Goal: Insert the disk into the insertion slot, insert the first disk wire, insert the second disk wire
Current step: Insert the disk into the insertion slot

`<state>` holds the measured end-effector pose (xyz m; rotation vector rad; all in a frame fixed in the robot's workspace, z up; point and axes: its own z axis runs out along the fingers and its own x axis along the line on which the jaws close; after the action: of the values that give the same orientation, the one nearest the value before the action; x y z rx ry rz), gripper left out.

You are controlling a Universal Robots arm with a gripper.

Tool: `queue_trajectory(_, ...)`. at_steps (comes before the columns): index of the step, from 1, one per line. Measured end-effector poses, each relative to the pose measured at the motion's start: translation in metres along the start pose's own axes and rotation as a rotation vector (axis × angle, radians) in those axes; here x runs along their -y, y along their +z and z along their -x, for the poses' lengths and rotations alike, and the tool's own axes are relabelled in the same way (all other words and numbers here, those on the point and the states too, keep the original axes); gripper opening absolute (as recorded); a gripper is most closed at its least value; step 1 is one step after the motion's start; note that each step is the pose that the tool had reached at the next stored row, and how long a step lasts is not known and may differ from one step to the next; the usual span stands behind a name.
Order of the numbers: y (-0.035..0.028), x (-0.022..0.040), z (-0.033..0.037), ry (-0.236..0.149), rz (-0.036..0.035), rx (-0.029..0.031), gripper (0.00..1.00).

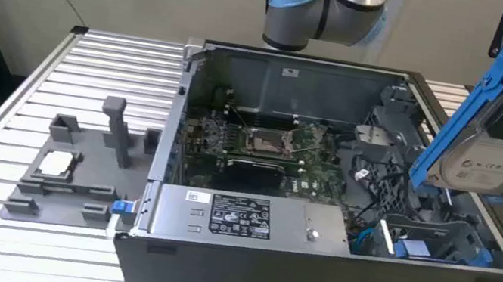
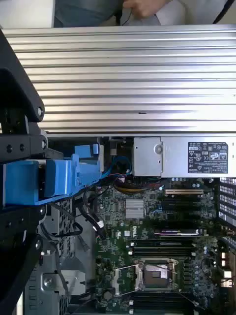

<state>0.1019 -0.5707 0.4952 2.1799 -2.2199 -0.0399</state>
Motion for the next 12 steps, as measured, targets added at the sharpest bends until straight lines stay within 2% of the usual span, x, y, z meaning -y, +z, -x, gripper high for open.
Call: queue_trajectory(12,0.0005,0.0000,0.0002,0.000,0.0000,0.0002,0.33)
